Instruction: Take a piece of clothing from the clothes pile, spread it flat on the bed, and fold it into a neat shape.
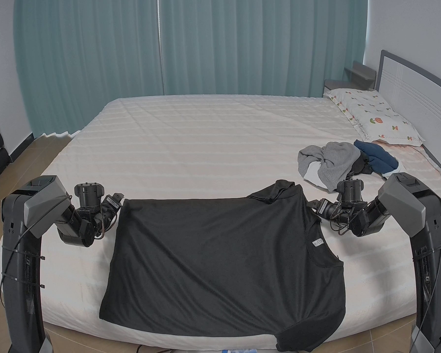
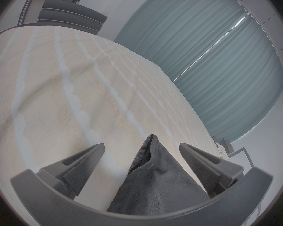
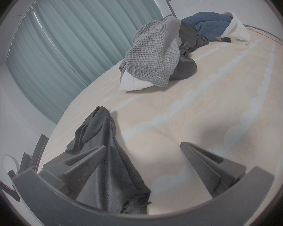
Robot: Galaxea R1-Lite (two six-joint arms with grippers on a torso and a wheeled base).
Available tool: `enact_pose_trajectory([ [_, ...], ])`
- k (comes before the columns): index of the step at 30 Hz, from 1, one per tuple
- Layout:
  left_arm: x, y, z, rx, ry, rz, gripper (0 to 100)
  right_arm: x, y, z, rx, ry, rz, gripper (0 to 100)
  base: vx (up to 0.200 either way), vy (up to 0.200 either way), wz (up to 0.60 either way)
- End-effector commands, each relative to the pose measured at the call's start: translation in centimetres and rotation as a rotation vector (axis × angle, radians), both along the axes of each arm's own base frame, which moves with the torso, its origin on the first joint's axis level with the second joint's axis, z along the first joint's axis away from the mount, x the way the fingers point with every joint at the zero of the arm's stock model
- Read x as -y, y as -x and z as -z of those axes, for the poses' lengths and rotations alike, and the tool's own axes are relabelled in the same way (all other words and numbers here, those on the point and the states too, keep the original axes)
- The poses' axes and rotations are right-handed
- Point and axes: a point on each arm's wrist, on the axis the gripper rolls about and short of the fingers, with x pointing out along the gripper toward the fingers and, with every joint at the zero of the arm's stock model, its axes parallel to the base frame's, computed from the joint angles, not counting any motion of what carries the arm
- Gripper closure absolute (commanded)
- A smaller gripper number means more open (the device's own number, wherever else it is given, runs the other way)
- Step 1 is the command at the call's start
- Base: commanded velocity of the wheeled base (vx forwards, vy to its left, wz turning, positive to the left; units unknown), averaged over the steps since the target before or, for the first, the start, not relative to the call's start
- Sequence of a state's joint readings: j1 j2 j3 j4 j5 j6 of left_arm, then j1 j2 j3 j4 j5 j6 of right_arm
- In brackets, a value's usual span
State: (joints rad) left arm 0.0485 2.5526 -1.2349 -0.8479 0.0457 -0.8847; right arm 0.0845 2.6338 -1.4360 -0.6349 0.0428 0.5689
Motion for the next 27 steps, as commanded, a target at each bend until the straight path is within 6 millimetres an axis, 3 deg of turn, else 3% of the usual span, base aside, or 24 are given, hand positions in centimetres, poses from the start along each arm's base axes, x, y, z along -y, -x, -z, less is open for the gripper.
enact_pose_trajectory([
  [1,0.0,0.0,0.1,-0.001,0.0,-0.001,0,-0.3,0.1,0.4,-0.013,-0.002,-0.004,0,0.0,0.0,0.0],
  [2,0.0,0.0,0.1,-0.001,0.0,-0.001,0,-0.4,0.1,0.4,-0.011,-0.001,-0.005,0,0.0,0.0,0.0],
  [3,0.0,0.0,0.1,-0.001,0.0,-0.001,0,-0.3,0.1,0.3,-0.009,0.0,-0.002,100,0.0,0.0,0.0],
  [27,0.0,0.0,0.1,-0.001,0.0,-0.001,0,0.3,0.2,-1.7,0.06,0.001,0.008,100,0.0,0.0,0.0],
])
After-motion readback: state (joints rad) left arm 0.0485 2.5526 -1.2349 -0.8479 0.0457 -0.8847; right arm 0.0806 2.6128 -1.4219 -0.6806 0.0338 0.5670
